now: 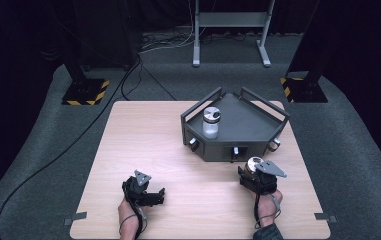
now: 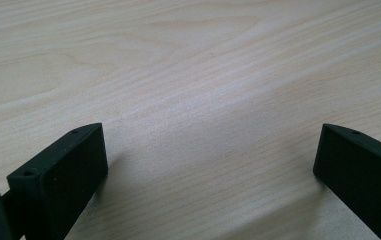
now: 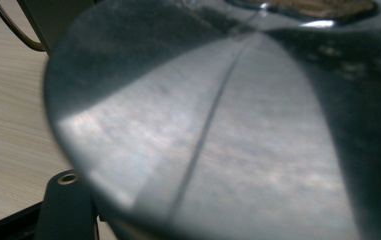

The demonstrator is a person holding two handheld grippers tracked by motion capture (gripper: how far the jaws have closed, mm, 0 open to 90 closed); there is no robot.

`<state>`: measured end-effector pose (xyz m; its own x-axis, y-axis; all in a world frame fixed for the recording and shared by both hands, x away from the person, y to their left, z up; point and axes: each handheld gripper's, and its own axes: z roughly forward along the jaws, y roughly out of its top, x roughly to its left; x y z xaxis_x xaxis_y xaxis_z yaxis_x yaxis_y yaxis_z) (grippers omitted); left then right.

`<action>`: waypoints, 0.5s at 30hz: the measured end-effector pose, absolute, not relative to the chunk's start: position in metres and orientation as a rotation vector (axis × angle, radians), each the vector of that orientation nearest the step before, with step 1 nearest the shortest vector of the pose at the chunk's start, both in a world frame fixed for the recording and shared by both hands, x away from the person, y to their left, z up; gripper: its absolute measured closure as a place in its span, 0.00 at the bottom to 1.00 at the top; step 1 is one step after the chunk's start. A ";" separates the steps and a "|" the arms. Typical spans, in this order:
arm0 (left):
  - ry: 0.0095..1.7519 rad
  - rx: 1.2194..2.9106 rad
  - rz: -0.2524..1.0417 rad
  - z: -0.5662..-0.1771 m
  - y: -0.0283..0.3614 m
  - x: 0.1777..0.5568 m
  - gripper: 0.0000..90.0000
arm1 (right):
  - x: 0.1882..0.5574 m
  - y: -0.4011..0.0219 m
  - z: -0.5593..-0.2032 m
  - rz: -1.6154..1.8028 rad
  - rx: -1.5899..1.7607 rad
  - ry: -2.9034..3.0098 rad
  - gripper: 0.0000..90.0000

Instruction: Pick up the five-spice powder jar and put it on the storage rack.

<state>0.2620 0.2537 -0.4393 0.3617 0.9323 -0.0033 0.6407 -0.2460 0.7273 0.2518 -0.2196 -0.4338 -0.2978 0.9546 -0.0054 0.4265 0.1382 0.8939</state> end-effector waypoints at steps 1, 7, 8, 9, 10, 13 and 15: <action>1.359 1.983 0.583 -0.439 0.254 0.262 0.01 | 0.251 -0.220 -0.433 1.111 1.327 1.809 0.33; 1.358 1.984 0.583 -0.439 0.254 0.262 0.01 | 0.250 -0.220 -0.427 1.104 1.318 1.811 0.33; 1.358 1.983 0.583 -0.439 0.254 0.262 0.01 | 0.250 -0.219 -0.427 1.102 1.315 1.809 0.33; 1.358 1.984 0.582 -0.439 0.254 0.262 0.01 | 0.250 -0.220 -0.426 1.102 1.311 1.808 0.33; 1.358 1.984 0.583 -0.439 0.254 0.262 0.01 | 0.249 -0.220 -0.425 1.103 1.310 1.805 0.33; 1.358 1.984 0.582 -0.439 0.254 0.262 0.01 | 0.249 -0.221 -0.421 1.106 1.308 1.807 0.33; 1.354 1.987 0.582 -0.439 0.254 0.262 0.01 | 0.249 -0.221 -0.419 1.102 1.300 1.804 0.33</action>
